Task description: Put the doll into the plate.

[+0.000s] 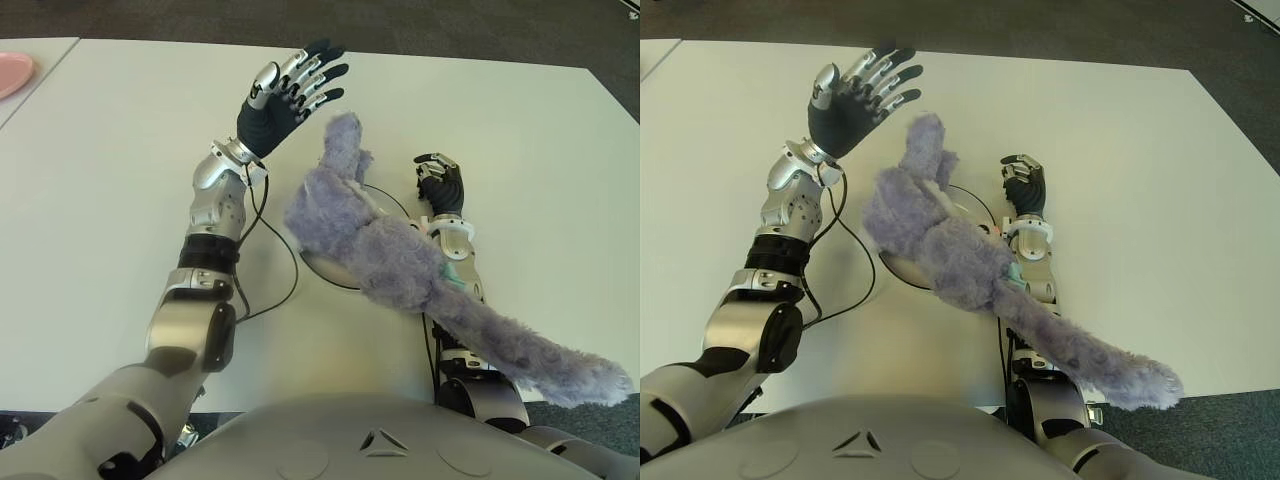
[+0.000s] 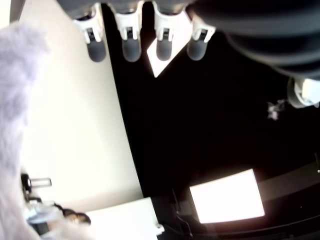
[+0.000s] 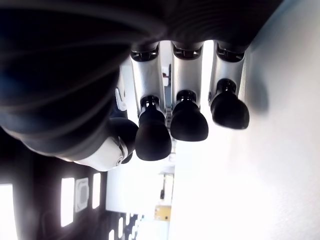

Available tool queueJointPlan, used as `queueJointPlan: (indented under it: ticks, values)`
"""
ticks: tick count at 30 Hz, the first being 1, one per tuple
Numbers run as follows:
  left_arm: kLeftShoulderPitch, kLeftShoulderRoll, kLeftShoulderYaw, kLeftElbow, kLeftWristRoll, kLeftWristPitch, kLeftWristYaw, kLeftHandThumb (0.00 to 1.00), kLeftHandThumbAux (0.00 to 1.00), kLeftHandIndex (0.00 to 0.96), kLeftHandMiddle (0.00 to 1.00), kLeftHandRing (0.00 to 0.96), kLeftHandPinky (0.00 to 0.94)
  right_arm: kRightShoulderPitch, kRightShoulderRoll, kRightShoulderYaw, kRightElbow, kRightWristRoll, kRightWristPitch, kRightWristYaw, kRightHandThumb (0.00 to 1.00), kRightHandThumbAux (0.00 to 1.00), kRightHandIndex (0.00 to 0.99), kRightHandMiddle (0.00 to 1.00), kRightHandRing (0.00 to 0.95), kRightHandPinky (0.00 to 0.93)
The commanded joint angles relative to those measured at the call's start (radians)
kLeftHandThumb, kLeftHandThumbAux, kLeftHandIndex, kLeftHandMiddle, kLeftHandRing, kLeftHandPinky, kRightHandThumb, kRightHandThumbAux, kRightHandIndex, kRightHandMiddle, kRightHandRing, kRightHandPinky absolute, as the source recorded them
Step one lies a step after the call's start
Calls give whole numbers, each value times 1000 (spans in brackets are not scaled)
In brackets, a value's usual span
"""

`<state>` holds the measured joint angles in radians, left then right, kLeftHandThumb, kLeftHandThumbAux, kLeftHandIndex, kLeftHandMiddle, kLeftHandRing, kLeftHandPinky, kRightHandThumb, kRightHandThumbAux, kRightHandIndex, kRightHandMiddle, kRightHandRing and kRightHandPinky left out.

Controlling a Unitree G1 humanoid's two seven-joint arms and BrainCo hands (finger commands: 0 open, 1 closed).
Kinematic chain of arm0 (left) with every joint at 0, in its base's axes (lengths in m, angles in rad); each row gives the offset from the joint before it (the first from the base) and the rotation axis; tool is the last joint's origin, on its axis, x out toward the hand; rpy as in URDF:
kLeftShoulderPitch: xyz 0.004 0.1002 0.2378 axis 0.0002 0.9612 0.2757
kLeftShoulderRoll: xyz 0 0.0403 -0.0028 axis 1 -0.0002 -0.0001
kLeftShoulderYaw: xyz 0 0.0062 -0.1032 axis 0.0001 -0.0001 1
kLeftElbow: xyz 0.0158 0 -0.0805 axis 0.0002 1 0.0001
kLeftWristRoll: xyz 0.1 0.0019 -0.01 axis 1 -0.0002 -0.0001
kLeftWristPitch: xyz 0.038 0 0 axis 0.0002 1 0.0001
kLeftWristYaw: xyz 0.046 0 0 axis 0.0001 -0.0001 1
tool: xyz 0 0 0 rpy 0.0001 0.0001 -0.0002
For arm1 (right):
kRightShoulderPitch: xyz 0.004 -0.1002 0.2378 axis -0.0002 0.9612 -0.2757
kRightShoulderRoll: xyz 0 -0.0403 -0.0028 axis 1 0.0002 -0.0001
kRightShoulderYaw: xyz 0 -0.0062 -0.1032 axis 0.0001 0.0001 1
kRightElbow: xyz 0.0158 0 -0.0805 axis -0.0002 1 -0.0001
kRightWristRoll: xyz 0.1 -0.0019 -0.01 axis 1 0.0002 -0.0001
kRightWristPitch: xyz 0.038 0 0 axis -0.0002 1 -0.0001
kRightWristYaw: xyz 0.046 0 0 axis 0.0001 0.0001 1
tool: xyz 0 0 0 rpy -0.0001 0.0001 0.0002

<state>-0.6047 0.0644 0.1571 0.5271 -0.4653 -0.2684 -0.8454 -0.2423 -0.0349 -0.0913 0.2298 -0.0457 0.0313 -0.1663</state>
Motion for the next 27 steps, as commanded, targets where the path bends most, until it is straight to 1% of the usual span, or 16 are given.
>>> queueJointPlan:
  ticks: [1,3,5,7,9,12,13,14,16,17,19,21,23,27]
  values:
    - [34,-10,7,-8,73,-73,115,211,273,0,0,0,0,75,15,-2,57,7,39,1,712,710,443,792,790,748]
    - [42,-9,5,-12,114,-112,173,204,312,0,0,0,0,75,16,-4,59,10,32,4,712,711,443,792,792,744]
    - [48,-8,3,-15,144,-139,217,199,380,0,0,0,0,75,16,-5,62,14,27,7,712,711,443,791,792,733]
    - [51,-6,-1,-13,166,-156,250,198,403,0,0,0,0,73,15,-8,67,18,22,10,712,711,443,791,792,728]
    - [63,2,-2,-13,221,-181,325,185,443,0,0,0,23,72,15,-13,75,25,9,16,712,711,443,785,789,722]
    - [68,4,-2,-7,273,-201,409,162,499,0,9,8,70,69,15,-18,85,29,-6,15,712,711,442,777,785,715]
    - [69,4,-2,-4,288,-207,436,154,524,0,42,53,130,68,15,-20,88,30,-10,15,712,711,442,775,783,713]
    - [69,3,1,0,302,-213,464,150,540,0,64,83,168,67,15,-22,89,32,-15,15,712,711,442,774,782,711]
    - [67,6,4,12,320,-223,503,146,558,4,98,131,229,67,16,-24,92,33,-23,15,712,711,442,772,781,710]
    - [66,7,4,19,327,-228,519,143,565,10,126,171,271,67,15,-25,94,34,-27,16,712,711,442,772,781,711]
    - [63,11,4,32,340,-236,549,138,571,19,158,214,316,67,12,-28,96,36,-34,18,712,711,442,773,783,718]
    - [60,18,6,51,348,-243,571,132,578,34,196,261,357,67,12,-30,98,38,-43,18,712,712,442,777,786,724]
    - [52,32,12,86,345,-251,579,125,586,51,225,293,378,67,13,-33,98,40,-49,17,712,712,442,780,790,729]
    - [35,53,28,173,324,-258,575,113,599,104,270,339,400,67,12,-37,98,45,-51,16,712,712,442,782,791,721]
